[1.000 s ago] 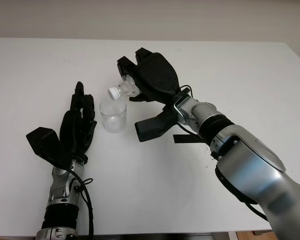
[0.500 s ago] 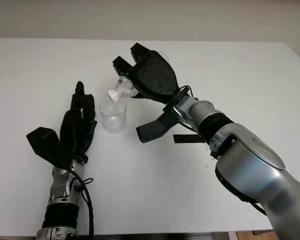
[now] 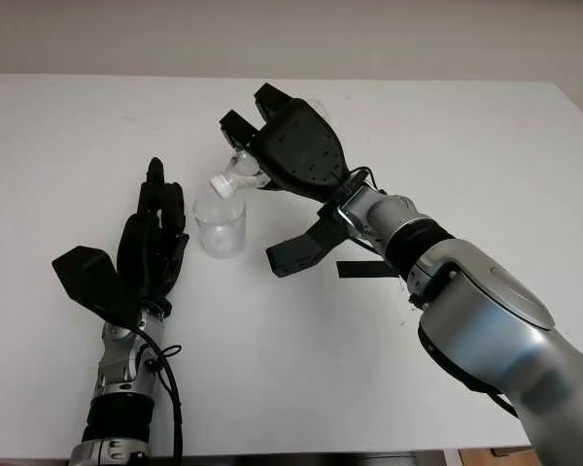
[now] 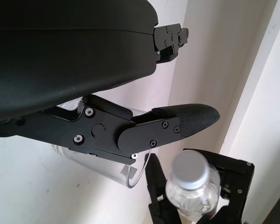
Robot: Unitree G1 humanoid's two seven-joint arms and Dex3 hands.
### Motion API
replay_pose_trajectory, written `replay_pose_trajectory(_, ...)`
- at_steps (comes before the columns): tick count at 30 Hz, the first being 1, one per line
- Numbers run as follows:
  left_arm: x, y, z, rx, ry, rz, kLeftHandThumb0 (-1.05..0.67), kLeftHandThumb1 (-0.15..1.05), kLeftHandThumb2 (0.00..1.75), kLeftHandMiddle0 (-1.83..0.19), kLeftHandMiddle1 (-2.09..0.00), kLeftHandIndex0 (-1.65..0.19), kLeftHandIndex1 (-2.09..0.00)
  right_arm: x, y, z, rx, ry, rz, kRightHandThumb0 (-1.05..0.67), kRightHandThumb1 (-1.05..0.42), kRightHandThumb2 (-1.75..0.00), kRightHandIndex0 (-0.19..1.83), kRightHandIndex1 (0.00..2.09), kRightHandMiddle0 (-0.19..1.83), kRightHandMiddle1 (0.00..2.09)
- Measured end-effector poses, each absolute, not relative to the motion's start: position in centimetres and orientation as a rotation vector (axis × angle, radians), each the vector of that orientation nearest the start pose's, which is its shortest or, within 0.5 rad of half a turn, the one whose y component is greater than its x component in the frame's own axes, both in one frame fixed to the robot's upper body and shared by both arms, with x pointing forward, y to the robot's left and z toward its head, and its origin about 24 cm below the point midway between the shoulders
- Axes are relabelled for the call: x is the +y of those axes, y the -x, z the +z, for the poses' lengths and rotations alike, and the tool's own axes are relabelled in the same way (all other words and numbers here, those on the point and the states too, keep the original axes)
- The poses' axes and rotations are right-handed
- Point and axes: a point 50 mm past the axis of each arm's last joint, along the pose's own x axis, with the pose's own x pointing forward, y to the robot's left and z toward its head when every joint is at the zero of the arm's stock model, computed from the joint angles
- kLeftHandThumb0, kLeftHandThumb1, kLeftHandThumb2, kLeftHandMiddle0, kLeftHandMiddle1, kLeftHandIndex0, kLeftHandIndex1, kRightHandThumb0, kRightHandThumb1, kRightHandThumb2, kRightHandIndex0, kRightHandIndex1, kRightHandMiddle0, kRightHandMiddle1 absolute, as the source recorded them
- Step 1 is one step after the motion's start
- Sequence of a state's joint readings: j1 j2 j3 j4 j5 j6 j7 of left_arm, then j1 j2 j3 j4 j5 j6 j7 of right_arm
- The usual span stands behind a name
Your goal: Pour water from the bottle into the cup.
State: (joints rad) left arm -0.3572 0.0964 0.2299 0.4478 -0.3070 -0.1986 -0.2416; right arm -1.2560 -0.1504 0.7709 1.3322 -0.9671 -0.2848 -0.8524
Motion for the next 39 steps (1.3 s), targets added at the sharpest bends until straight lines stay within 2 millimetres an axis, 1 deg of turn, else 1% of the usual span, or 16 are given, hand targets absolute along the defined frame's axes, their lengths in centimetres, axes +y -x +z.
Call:
replay_pose_trajectory(2,19.4,-31.6,6.1,-0.162,0.249,-0.047,-0.68,1.05,0.61,0.14,-0.05,0.14,-0.05,-4.8,-39.8,17.6,-0.910,1.439,0.033,-0.43,-1.05,-0.17,1.38,2.09,0.91,2.09)
replay_pose_trajectory(3,19.4,-31.6,6.1,-0.162,0.248,-0.045,-0.69,1.05,0.60,0.14,-0.06,0.14,-0.05,-4.9,-39.9,17.9,-0.856,1.363,0.025,-0.42,-1.05,-0.19,1.39,2.09,0.94,2.09)
replay_pose_trajectory(6,19.5,-31.6,6.1,-0.160,0.246,-0.041,-0.70,1.05,0.59,0.14,-0.06,0.14,-0.06,-5.4,-40.4,18.8,-0.709,1.097,0.030,-0.39,-1.05,-0.21,1.33,2.09,0.99,2.09)
replay_pose_trajectory(8,19.5,-31.6,6.1,-0.158,0.246,-0.041,-0.70,1.05,0.58,0.14,-0.05,0.14,-0.06,-6.1,-40.6,19.0,-0.634,0.959,0.034,-0.38,-1.05,-0.24,1.34,2.09,1.08,2.09)
replay_pose_trajectory(11,19.5,-31.6,6.1,-0.156,0.246,-0.043,-0.69,1.05,0.58,0.14,-0.05,0.15,-0.05,-7.1,-40.8,18.9,-0.561,0.798,0.053,-0.35,-1.05,-0.28,1.37,2.09,1.19,2.09)
replay_pose_trajectory(13,19.5,-31.6,6.1,-0.157,0.246,-0.048,-0.69,1.05,0.59,0.15,-0.05,0.15,-0.05,-8.0,-40.9,18.7,-0.514,0.700,0.067,-0.35,-1.05,-0.29,1.38,2.09,1.21,2.09)
replay_pose_trajectory(15,19.5,-31.6,6.1,-0.157,0.247,-0.050,-0.68,1.05,0.59,0.14,-0.05,0.15,-0.05,-9.1,-41.0,18.3,-0.470,0.628,0.073,-0.33,-1.05,-0.29,1.34,2.09,1.20,2.09)
replay_pose_trajectory(18,19.5,-31.6,6.1,-0.154,0.247,-0.050,-0.68,1.05,0.60,0.15,-0.05,0.16,-0.04,-10.6,-40.8,17.4,-0.432,0.547,0.089,-0.33,-1.05,-0.30,1.28,2.09,1.12,2.09)
replay_pose_trajectory(23,19.6,-31.6,6.1,-0.148,0.245,-0.053,-0.68,1.05,0.60,0.14,-0.05,0.16,-0.05,-12.9,-40.4,16.1,-0.397,0.500,0.075,-0.34,-1.05,-0.29,1.27,2.09,1.09,2.09)
replay_pose_trajectory(26,19.6,-31.6,6.1,-0.145,0.245,-0.054,-0.68,1.05,0.60,0.15,-0.05,0.16,-0.05,-13.7,-40.0,15.6,-0.383,0.473,0.070,-0.34,-1.05,-0.30,1.20,2.09,1.01,2.09)
replay_pose_trajectory(29,19.5,-31.6,6.1,-0.143,0.246,-0.056,-0.67,1.05,0.61,0.15,-0.05,0.16,-0.05,-14.5,-39.6,15.1,-0.341,0.400,0.086,-0.37,-1.05,-0.33,1.19,2.09,0.94,2.09)
replay_pose_trajectory(32,19.5,-31.6,6.1,-0.140,0.246,-0.057,-0.67,1.05,0.61,0.15,-0.05,0.17,-0.04,-15.3,-38.6,14.4,-0.303,0.332,0.087,-0.39,-1.05,-0.33,1.23,2.09,0.89,2.09)
replay_pose_trajectory(35,19.5,-31.6,6.1,-0.137,0.243,-0.058,-0.67,1.05,0.61,0.15,-0.05,0.17,-0.05,-16.0,-37.3,13.8,-0.268,0.293,0.084,-0.39,-1.05,-0.33,1.26,2.09,0.88,2.09)
replay_pose_trajectory(39,19.5,-31.6,6.0,-0.132,0.242,-0.059,-0.68,1.05,0.61,0.15,-0.05,0.17,-0.05,-16.5,-35.6,13.7,-0.259,0.261,0.094,-0.38,-1.05,-0.36,1.32,2.09,0.92,2.09)
